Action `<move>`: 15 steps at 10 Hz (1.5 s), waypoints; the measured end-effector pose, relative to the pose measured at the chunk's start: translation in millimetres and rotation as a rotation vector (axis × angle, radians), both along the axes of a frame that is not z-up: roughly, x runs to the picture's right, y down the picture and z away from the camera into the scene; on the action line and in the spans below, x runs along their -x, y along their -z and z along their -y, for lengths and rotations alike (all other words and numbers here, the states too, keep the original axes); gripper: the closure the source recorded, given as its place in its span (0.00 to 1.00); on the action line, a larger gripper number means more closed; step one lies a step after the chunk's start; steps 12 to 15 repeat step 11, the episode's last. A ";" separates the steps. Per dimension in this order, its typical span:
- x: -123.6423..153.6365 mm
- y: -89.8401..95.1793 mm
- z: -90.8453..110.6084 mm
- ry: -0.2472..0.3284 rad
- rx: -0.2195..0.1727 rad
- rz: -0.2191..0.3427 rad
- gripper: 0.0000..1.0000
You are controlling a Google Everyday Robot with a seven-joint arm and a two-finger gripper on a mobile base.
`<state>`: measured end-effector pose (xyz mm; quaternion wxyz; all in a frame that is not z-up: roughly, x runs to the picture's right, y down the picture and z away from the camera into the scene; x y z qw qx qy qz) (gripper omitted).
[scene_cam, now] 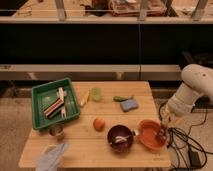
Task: Place grapes in red bowl
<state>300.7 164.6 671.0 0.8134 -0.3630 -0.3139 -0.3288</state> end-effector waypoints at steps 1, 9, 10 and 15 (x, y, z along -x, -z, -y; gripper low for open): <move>0.8 -2.0 -1.9 -0.003 0.004 0.000 0.52; 5.8 0.6 -3.4 -0.031 0.016 0.030 0.20; 5.8 0.6 -3.6 -0.030 0.016 0.030 0.20; 6.2 0.5 -3.1 -0.030 0.016 0.031 0.20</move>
